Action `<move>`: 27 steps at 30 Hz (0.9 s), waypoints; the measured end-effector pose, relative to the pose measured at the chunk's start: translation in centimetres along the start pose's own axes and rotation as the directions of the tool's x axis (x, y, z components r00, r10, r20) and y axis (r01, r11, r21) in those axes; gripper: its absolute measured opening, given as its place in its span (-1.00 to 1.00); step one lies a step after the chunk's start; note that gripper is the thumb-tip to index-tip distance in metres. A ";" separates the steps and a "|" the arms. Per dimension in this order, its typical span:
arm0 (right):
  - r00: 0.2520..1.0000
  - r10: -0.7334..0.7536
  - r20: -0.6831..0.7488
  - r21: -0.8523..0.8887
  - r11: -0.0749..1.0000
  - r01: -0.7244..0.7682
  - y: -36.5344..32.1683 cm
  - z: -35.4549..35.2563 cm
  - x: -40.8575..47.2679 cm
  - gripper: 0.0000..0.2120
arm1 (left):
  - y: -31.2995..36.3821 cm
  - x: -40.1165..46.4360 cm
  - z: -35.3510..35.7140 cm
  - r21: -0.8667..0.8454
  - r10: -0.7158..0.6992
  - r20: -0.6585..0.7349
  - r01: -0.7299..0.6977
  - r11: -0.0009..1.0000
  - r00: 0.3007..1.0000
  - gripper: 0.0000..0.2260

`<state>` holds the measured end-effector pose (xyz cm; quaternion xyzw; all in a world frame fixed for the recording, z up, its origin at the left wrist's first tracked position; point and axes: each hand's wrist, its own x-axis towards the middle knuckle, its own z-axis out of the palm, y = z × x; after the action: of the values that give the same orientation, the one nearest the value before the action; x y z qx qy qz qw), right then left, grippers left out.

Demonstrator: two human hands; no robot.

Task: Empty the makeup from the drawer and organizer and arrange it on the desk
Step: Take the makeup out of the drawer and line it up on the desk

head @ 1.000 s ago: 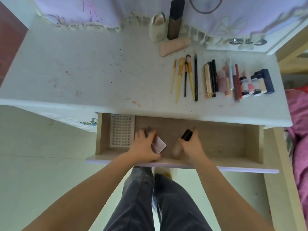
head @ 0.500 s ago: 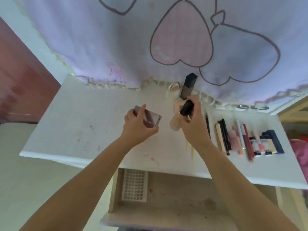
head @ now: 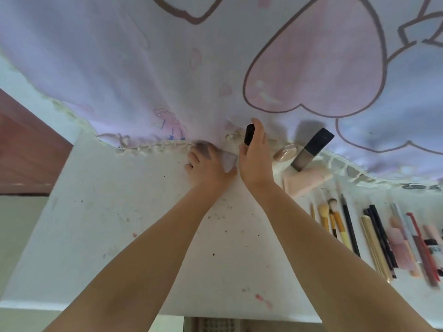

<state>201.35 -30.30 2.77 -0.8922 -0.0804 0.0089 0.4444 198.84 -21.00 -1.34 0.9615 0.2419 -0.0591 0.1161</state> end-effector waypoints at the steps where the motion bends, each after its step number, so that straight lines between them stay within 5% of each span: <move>1: 1.000 0.006 -0.021 -0.008 1.000 -0.007 0.2 0.3 0.2 -0.43 | 0.1 0.3 0.2 0.017 -0.007 0.020 0.007 1.000 1.000 -0.18; 8: 0.999 -0.037 -0.033 0.029 0.999 0.038 -0.9 -0.8 -2.4 -0.30 | -1.7 -2.3 -0.7 -0.073 0.074 -0.019 -0.076 0.994 0.997 -0.35; 12: 0.947 -0.320 -0.002 0.051 0.946 0.320 -1.1 -4.1 -12.5 -0.58 | -5.5 -12.7 -1.5 -0.337 0.247 -0.285 -0.338 0.879 0.926 -0.68; 14: 0.896 -0.418 0.149 0.104 0.908 0.406 1.7 -5.5 -20.3 -0.76 | -7.5 -20.6 -0.5 -0.510 0.287 -0.217 -0.359 0.782 0.933 -0.77; 17: 0.874 -0.092 0.478 0.022 0.995 0.093 8.0 -5.2 -30.6 -0.80 | -9.0 -30.5 3.4 -0.640 0.210 0.107 -0.095 0.763 0.972 -0.81; 19: 0.793 0.177 0.584 -0.142 0.983 -0.115 11.9 -3.6 -34.6 -0.72 | -9.2 -33.6 7.3 -0.560 0.133 0.278 0.048 0.827 0.951 -0.72; 22: 0.706 0.467 0.532 -0.221 0.882 -0.417 13.8 -1.7 -34.7 -0.62 | -8.6 -33.5 10.9 -0.421 -0.071 0.438 0.275 0.864 0.896 -0.51; 27: 0.632 0.587 0.506 -0.168 0.786 -0.595 13.1 1.4 -30.9 -0.61 | -6.8 -31.6 12.5 -0.361 -0.270 0.445 0.447 0.818 0.854 -0.42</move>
<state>172.47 -41.61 -10.22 -0.8264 0.0961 0.4016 0.3829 167.19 -32.60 -9.35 0.8136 0.4022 -0.2046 0.3666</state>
